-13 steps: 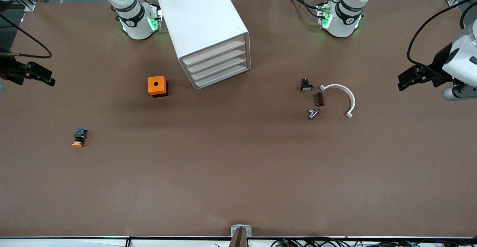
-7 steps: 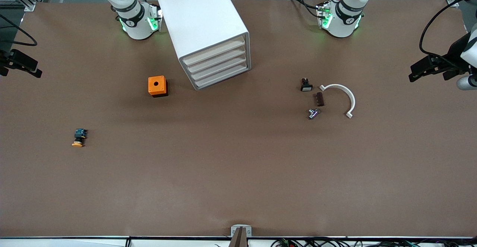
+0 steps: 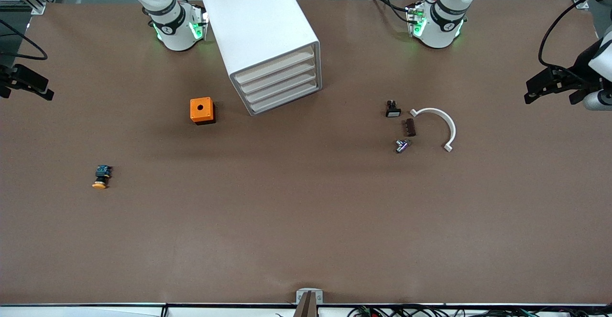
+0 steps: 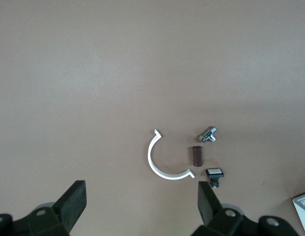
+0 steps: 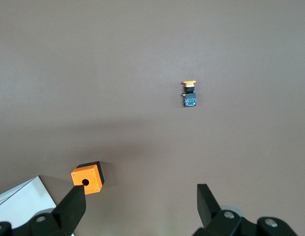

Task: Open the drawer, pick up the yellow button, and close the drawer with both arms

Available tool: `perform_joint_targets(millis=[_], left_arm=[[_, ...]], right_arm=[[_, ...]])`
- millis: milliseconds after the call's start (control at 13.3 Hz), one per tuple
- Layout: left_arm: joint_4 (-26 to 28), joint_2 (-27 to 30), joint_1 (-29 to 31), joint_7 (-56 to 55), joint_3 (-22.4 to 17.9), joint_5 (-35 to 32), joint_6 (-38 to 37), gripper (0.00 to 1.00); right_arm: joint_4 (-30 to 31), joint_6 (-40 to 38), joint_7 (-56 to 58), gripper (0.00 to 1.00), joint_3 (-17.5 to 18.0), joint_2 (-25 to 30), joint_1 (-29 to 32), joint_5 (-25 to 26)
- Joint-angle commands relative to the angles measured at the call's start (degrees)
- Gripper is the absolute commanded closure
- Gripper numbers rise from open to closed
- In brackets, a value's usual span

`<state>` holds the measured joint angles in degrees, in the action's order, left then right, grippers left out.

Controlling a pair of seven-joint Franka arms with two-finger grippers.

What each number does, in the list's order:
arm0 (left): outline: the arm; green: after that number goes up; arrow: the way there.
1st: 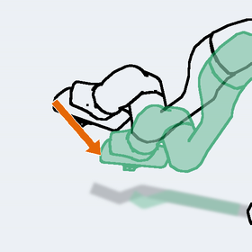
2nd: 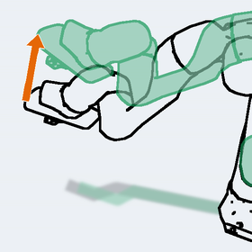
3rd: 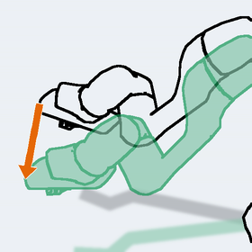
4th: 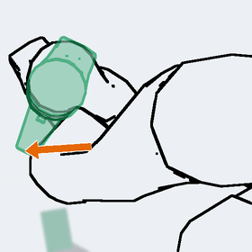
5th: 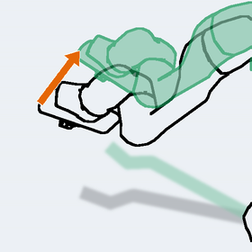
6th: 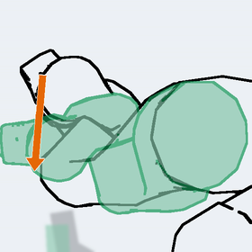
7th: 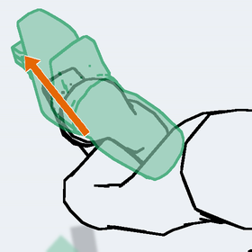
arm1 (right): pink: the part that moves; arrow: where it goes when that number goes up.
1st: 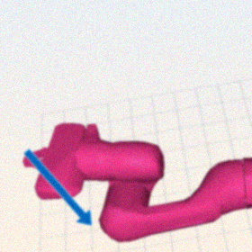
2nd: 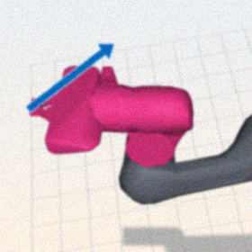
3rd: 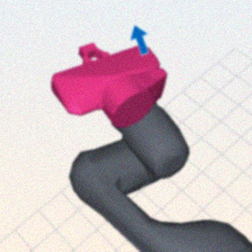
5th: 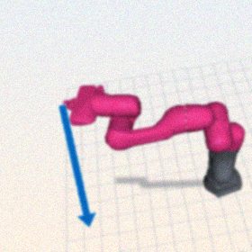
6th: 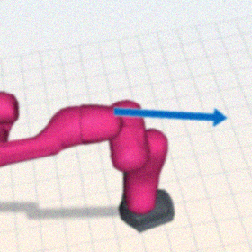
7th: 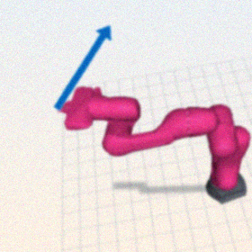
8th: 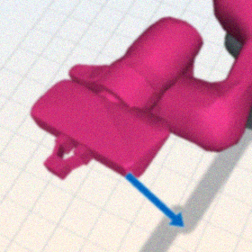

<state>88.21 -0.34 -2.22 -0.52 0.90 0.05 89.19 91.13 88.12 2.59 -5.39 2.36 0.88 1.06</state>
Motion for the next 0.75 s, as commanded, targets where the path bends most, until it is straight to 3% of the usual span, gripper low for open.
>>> perform_joint_targets(millis=[0, 679], left_arm=[[0.1, 0.3, -0.7, 1.2, -0.5, -0.1, 0.7, 0.0], [-0.1, 0.3, -0.9, -1.2, -0.5, 0.0, 0.3, 0.0]], right_arm=[[-1.7, -0.9, 0.0, 0.0, -0.1, -0.5, 0.3, -0.4], [-2.3, -0.9, 0.1, 0.0, -0.1, -0.5, 0.4, -0.2]])
